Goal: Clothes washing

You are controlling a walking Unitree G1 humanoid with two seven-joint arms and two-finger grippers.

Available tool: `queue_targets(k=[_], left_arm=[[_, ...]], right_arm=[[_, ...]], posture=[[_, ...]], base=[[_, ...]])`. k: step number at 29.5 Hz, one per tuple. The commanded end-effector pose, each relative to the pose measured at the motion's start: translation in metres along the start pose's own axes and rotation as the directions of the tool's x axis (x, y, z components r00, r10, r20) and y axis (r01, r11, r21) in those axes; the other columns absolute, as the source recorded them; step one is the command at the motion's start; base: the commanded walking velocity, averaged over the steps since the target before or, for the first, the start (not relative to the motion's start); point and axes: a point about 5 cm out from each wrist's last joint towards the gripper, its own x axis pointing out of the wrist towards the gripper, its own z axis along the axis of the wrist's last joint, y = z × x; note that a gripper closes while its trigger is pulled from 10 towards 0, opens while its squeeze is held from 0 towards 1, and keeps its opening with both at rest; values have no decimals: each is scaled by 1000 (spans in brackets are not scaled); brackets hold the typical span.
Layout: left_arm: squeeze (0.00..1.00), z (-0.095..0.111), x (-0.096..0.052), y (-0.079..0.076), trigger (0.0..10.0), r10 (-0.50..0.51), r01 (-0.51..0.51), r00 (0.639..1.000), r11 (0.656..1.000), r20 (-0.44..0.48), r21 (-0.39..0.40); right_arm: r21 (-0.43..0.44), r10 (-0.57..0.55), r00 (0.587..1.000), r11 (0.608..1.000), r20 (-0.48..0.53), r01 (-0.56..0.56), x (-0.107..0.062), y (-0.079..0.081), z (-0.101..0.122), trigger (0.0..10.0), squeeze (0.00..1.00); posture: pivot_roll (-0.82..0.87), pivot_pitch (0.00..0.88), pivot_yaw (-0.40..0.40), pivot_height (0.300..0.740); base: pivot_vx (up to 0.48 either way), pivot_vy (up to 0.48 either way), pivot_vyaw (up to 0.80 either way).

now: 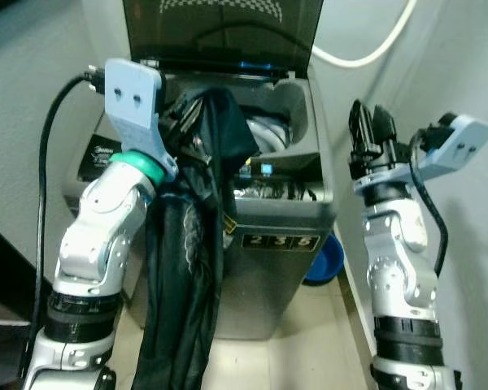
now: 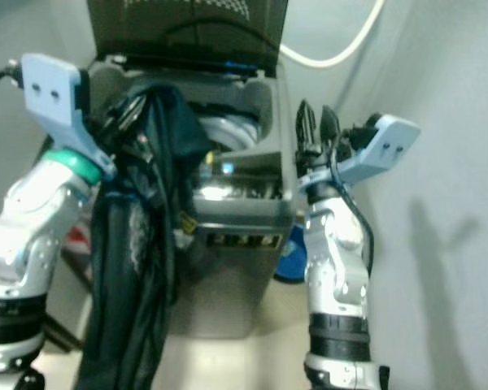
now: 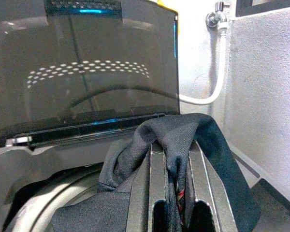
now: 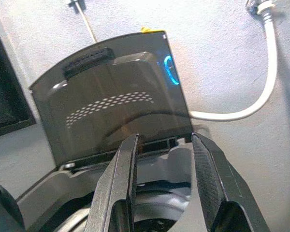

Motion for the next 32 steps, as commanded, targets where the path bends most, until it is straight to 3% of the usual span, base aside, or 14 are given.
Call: queue_targets(k=[1,11,19,32], left_arm=[[0,4,1,2,10000,12,-12,1000,1000,19,5],[0,4,1,3,10000,20,-20,1000,1000,20,8],[0,4,1,2,10000,15,-15,1000,1000,23,24],[0,2,2,3,10000,19,-20,1000,1000,13,22]], right_arm=[[-9,-3,1000,1000,-6,3,-1,-1,-1,10000,0],[-37,2,999,999,-33,-3,-3,-1,-6,10000,0],[-51,-24,998,998,-54,21,-3,-5,-9,10000,0],[-64,-20,999,998,-45,18,-4,-4,-8,10000,0]], posture=[[-18,50,40,740],[-18,55,40,740],[-19,60,40,740],[-20,64,42,740]], base=[[0,480,-463],[0,480,-46],[0,0,-646],[0,0,0]])
